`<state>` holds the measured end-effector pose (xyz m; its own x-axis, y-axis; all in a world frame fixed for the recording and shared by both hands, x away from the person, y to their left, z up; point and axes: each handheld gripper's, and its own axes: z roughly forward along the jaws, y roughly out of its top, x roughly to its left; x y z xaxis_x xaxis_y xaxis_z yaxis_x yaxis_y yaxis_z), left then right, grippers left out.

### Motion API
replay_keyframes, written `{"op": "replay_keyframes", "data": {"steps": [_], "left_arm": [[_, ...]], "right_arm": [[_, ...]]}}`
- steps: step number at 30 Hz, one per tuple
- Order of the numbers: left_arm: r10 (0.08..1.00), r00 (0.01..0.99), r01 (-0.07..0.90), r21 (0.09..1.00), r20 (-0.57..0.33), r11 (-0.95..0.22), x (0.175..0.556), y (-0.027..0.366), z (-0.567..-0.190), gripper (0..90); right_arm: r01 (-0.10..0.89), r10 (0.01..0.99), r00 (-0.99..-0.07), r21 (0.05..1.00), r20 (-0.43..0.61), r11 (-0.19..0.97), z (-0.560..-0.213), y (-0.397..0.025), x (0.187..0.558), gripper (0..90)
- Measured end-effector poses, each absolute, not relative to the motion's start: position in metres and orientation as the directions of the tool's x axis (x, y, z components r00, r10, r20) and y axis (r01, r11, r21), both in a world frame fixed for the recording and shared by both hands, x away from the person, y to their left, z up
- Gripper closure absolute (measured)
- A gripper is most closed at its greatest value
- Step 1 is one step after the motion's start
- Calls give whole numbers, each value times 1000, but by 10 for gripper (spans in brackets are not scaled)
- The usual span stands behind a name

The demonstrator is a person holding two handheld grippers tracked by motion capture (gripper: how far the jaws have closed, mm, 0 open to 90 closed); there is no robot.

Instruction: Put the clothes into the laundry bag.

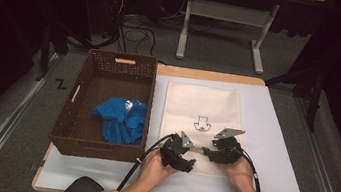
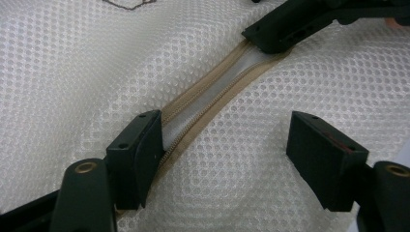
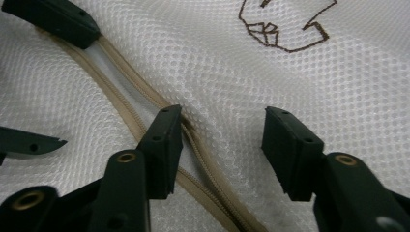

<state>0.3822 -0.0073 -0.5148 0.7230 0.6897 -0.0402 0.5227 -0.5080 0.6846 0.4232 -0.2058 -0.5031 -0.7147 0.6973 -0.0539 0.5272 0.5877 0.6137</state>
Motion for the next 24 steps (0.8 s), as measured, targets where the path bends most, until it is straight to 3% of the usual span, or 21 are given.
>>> {"op": "replay_keyframes", "data": {"steps": [6, 13, 24], "left_arm": [[689, 724, 522, 685, -40, -508, 382, -7, -515, 294], [690, 723, 522, 686, -41, -507, 382, -7, -515, 294], [692, 721, 524, 684, -39, -508, 382, -8, -515, 296]], "right_arm": [[485, 672, -735, 622, -90, 615, -503, -204, 422, 691], [487, 674, -732, 617, -97, 618, -502, -204, 424, 797], [477, 681, -725, 637, -106, 606, -498, -206, 426, 870]]}}
